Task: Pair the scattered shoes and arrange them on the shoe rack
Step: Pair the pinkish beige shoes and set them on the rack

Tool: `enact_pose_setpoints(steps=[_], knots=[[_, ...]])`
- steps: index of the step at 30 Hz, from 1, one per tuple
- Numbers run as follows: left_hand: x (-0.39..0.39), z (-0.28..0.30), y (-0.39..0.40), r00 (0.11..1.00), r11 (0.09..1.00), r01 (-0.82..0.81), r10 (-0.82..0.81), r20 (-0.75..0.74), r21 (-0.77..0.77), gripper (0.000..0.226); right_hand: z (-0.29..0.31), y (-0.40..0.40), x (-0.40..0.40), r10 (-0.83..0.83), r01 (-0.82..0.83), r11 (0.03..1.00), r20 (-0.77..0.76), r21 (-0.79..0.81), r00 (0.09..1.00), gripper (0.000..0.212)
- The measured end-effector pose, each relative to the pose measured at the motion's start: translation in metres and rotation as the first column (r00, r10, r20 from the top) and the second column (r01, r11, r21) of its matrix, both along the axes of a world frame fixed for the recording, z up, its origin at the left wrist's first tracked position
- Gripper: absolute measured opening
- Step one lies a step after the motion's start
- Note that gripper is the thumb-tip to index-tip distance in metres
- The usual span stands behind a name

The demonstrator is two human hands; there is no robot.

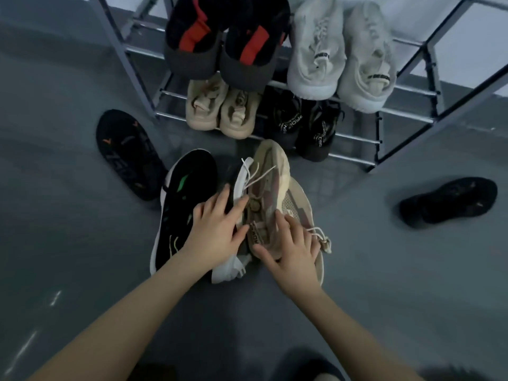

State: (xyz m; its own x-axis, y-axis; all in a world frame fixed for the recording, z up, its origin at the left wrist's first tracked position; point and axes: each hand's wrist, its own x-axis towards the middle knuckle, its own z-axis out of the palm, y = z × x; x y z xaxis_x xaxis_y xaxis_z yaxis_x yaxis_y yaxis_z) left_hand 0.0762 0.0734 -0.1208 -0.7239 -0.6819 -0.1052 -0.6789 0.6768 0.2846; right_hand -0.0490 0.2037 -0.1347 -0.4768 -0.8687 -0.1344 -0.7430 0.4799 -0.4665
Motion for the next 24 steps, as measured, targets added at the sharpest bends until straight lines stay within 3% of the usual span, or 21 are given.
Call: enact_pose_setpoints(steps=[4, 10, 14, 17, 19, 21, 24], knots=[[0.013, -0.004, 0.007, 0.998, 0.997, -0.061, 0.062, 0.014, -0.052, 0.056, -0.006, -0.01, 0.0, -0.088, 0.085, 0.993, -0.024, -0.082, 0.996, 0.064], [0.009, -0.006, 0.001, 0.977, 0.993, -0.098, 0.109, -0.185, 0.065, 0.051, -0.01, -0.018, -0.003, -0.148, 0.144, 0.962, 0.0, -0.232, 0.989, 0.045], [0.018, 0.004, -0.001, 0.872, 0.941, -0.232, 0.314, -0.375, 0.248, 0.051, 0.004, -0.014, -0.008, -0.196, 0.216, 0.917, 0.093, -0.336, 0.976, 0.039], [0.025, 0.019, -0.006, 0.801, 0.916, -0.295, 0.393, -0.452, 0.272, 0.052, 0.02, -0.007, -0.007, -0.24, 0.339, 0.861, 0.285, -0.378, 0.928, 0.036], [0.027, 0.027, -0.012, 0.785, 0.902, -0.31, 0.422, -0.454, 0.302, 0.052, 0.03, -0.011, 0.0, -0.227, 0.327, 0.846, 0.271, -0.421, 0.935, 0.032], [0.032, 0.032, -0.015, 0.797, 0.891, -0.306, 0.433, -0.422, 0.336, 0.052, 0.032, -0.02, 0.009, -0.162, 0.217, 0.89, 0.167, -0.401, 0.973, 0.027], [0.042, 0.034, -0.014, 0.824, 0.898, -0.27, 0.403, -0.398, 0.348, 0.051, 0.028, -0.029, 0.016, -0.087, 0.115, 0.972, 0.141, -0.205, 0.986, 0.035]])
